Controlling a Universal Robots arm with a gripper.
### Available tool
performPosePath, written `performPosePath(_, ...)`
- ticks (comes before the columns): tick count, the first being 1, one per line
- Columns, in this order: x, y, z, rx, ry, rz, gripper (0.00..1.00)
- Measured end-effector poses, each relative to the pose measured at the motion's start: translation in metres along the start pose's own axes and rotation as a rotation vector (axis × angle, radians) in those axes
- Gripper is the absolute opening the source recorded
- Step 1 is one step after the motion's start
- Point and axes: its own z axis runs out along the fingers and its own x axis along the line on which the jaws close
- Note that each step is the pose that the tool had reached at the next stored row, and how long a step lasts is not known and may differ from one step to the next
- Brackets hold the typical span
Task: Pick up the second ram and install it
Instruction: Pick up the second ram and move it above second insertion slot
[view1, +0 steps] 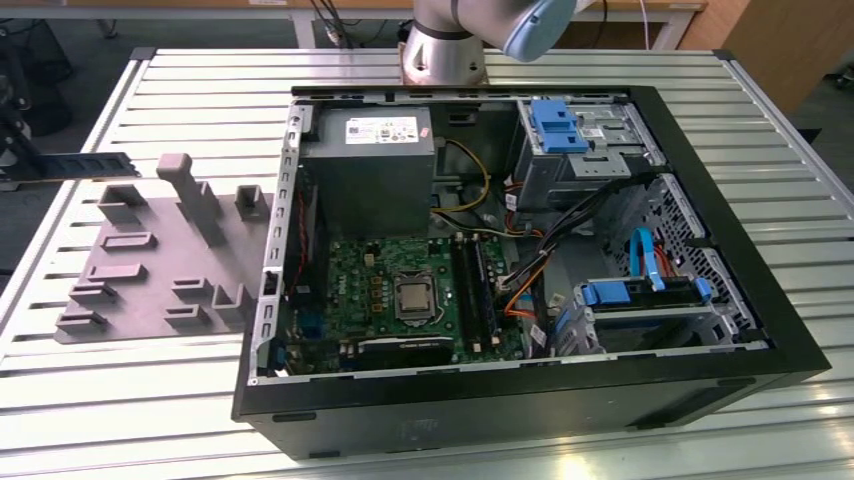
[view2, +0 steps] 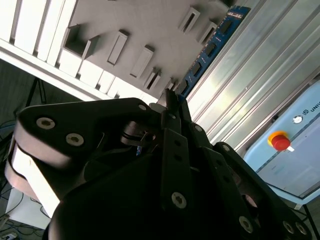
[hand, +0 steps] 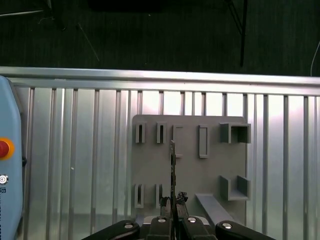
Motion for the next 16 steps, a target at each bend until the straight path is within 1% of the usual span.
performPosePath(16,0.0001,-0.0079,-0.0001,0.0001,0.0,0.0,0.14)
